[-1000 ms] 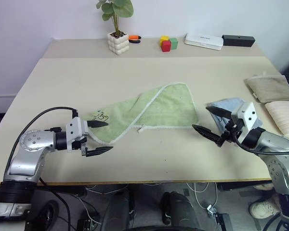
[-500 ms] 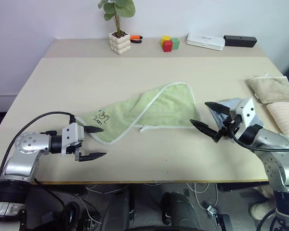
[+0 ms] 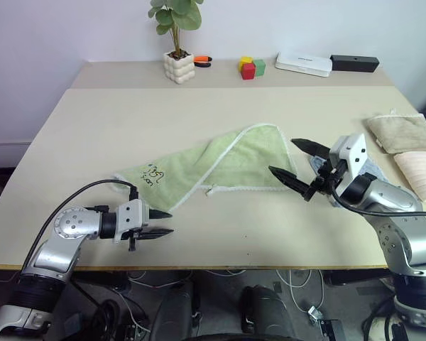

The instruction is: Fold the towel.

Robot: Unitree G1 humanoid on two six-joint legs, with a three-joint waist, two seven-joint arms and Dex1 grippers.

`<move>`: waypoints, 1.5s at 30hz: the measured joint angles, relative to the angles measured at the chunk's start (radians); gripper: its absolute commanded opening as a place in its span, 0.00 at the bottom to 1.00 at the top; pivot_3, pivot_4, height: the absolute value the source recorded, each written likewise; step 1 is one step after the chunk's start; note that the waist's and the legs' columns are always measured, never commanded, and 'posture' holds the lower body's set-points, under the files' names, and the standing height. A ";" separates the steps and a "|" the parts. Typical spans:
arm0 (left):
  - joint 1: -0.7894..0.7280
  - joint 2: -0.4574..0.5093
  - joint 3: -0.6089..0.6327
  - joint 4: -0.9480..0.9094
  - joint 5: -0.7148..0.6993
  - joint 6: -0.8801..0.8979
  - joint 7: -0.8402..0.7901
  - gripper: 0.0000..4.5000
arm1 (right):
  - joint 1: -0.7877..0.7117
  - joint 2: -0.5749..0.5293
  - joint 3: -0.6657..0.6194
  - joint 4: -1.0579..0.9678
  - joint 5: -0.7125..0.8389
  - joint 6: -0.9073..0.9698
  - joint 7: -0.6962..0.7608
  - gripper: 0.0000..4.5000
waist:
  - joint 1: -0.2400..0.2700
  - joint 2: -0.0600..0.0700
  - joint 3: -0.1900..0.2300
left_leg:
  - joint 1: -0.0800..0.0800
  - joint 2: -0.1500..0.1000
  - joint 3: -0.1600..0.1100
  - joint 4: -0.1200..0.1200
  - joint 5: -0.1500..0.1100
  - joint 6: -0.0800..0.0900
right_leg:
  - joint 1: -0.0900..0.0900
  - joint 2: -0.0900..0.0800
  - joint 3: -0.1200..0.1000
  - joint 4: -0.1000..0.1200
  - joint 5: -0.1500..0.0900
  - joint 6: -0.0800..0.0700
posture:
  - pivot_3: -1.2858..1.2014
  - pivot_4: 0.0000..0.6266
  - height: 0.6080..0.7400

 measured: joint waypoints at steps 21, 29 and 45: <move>0.059 0.042 0.135 -0.138 -0.211 0.279 0.030 0.98 | -0.042 0.073 0.070 0.099 -0.055 -0.068 0.007 1.00 | -0.006 -0.002 0.002 | -0.006 0.001 0.002 0.000 0.001 0.002 | -0.003 0.002 0.003 0.001 0.003 0.000 | 0.52 0.24 1.00; -0.011 -0.003 0.072 -0.061 -0.029 0.164 0.138 0.98 | -0.034 0.073 0.069 0.096 -0.055 -0.069 -0.004 1.00 | -0.005 -0.002 0.002 | -0.006 0.000 0.003 0.000 0.001 0.002 | -0.003 0.002 0.003 0.001 0.003 0.000 | 0.52 0.24 1.00; -0.025 -0.040 -0.007 -0.075 0.005 0.208 0.154 0.01 | -0.028 0.067 0.059 0.092 -0.054 -0.058 -0.021 1.00 | -0.004 -0.001 0.000 | -0.004 0.000 0.002 0.000 0.001 0.002 | -0.001 0.001 0.003 0.001 0.002 -0.002 | 0.52 0.24 1.00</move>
